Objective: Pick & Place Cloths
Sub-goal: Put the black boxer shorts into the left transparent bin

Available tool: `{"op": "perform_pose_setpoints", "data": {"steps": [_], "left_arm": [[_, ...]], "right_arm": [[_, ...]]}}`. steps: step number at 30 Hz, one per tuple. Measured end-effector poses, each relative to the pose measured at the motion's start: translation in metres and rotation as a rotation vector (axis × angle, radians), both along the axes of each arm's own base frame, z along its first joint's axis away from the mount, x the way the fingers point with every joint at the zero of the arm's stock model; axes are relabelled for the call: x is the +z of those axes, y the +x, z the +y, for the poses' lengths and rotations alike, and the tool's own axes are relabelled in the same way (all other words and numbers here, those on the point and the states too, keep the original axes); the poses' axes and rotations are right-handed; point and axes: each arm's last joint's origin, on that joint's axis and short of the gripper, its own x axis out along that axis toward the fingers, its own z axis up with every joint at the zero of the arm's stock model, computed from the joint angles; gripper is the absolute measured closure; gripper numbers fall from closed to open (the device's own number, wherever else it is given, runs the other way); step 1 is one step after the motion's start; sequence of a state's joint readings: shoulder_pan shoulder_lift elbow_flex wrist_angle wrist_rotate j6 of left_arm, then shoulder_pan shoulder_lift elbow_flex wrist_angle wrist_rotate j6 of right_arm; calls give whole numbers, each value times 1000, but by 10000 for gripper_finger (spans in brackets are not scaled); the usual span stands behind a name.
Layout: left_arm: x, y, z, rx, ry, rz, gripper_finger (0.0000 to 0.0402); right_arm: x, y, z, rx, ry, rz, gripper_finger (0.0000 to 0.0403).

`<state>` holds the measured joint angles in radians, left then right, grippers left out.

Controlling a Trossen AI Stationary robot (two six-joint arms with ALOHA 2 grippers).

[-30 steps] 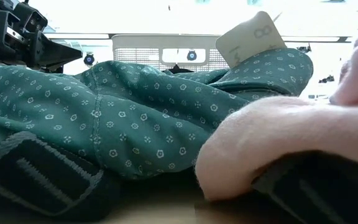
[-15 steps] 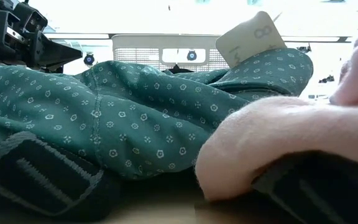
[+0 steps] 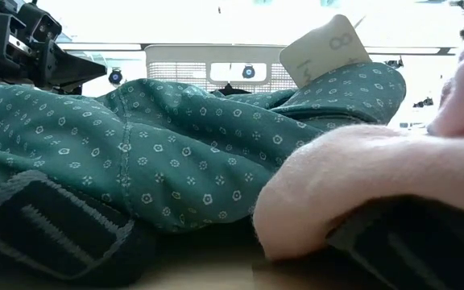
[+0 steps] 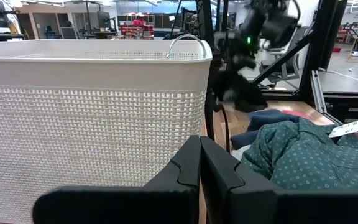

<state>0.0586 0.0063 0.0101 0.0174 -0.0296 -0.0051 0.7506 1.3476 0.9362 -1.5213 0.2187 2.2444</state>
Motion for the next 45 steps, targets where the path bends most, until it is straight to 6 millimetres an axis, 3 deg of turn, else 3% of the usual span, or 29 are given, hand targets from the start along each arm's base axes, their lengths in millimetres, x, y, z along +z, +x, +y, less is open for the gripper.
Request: {"op": "perform_pose_setpoints", "data": {"steps": [3,8,15,23,35,45], "left_arm": [[0,0,0,0,0,-1,400],[0,0,0,0,0,0,400],[0,0,0,0,0,0,400],[0,0,0,0,0,0,400],[0,0,0,0,0,0,400],[1,0,0,10,-11,-14,400]], "right_arm": [[26,8,2,113,-44,-100,395],[52,16,-5,311,-210,-275,395],[78,27,-11,529,-370,-297,395],[106,39,-21,759,-487,-179,395],[160,45,-35,923,-709,-108,395],[189,49,-42,889,-943,-91,395]]}}
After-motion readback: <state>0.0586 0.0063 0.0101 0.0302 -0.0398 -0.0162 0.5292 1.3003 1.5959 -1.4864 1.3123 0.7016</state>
